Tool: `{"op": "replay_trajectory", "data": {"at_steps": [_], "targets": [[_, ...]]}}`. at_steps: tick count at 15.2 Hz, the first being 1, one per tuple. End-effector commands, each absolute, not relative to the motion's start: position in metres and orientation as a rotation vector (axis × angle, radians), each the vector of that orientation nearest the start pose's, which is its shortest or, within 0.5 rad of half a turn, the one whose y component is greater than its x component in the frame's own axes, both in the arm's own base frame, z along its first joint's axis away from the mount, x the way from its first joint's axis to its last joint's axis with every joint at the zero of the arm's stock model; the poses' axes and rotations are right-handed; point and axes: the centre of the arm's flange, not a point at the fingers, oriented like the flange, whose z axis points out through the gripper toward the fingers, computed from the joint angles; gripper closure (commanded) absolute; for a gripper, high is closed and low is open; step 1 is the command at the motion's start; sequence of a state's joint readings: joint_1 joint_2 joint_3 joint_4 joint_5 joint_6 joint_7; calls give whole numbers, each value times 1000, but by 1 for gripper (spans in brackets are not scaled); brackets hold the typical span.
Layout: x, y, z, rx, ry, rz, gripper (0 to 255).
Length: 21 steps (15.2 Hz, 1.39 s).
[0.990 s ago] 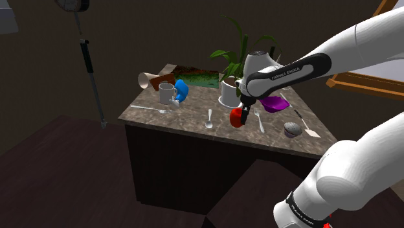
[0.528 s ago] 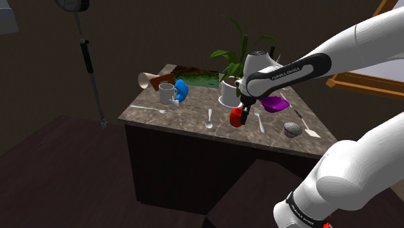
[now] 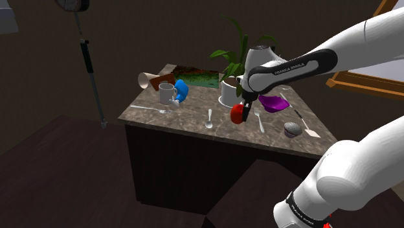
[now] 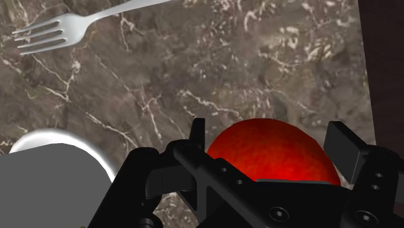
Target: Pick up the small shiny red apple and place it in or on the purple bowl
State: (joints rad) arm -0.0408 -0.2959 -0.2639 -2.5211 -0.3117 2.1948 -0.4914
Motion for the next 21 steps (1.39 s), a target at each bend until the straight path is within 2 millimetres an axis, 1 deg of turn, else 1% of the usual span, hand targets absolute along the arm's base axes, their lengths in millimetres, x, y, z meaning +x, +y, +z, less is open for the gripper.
{"op": "replay_trajectory", "data": {"at_steps": [1, 21], "targets": [[406, -137, 388, -3224, -630, 159, 255], [406, -137, 493, -3224, -630, 159, 255]]}}
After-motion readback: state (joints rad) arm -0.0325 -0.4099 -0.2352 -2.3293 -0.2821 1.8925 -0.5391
